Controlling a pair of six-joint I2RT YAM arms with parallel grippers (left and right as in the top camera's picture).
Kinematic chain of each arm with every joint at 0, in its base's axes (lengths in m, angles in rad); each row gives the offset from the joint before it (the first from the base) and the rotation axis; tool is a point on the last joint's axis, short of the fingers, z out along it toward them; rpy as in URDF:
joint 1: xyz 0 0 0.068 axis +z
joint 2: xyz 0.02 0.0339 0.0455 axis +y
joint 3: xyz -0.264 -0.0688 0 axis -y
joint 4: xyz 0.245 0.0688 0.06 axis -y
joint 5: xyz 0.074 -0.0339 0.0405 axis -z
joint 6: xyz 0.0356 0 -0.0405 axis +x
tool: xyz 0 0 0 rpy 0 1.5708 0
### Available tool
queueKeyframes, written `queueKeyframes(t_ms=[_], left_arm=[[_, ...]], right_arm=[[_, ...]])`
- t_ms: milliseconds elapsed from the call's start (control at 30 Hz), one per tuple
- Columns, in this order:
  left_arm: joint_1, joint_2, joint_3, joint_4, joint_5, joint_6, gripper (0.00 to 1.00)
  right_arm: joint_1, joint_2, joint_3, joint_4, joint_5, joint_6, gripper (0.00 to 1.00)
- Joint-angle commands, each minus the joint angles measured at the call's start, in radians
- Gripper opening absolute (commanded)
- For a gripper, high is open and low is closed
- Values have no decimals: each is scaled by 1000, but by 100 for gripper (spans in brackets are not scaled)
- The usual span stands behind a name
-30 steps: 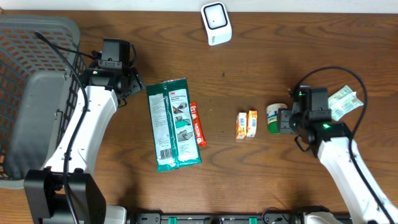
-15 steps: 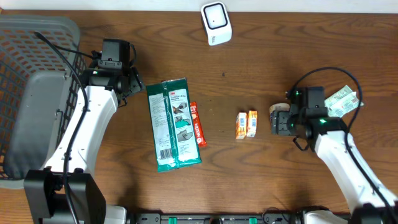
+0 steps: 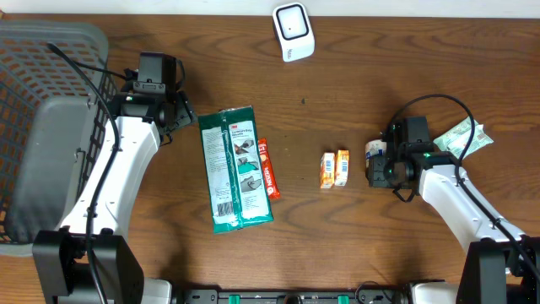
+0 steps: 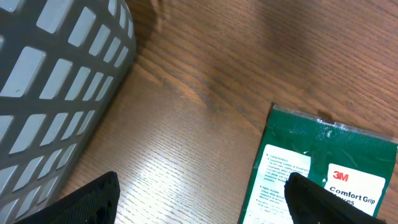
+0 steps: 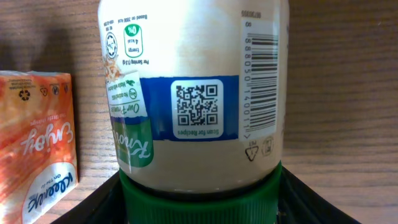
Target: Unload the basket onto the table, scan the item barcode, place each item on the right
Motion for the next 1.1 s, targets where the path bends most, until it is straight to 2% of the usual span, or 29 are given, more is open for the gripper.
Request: queueKeyframes(t_ms=[0,267,533,600,633,733,767,867,967,1067], left_arm=[[0,0,5,-3,-21,10,85],[0,0,5,-3,-21,10,85],[0,0,5,-3,-21,10,85],[0,0,5,-3,-21,10,85],[0,0,5,-3,-21,10,85],[0,0,5,-3,-21,10,85],[0,0,5,-3,-21,10,85],[0,0,5,-3,-20,10,85],[0,0,5,-3,-21,10,85],[0,0,5,-3,-21,10,85]], right_arm=[[3,-37,23,-29,2,-3,51],[3,-112,116,-157,-79,9,50],[2,-117,187,-270,-96,125,53],[-1,-117,187,-261,-91,124,57],[-6,-117,187,-238,-87,121,70],[-8,-117,187,-185,-87,76,83],[-9,-117,187,-113,-85,-2,81],[-15,-115,187,-2,-83,3,75],[-15,-94,185,66,-80,85,74],[-17,-50,185,64,-36,204,74]])
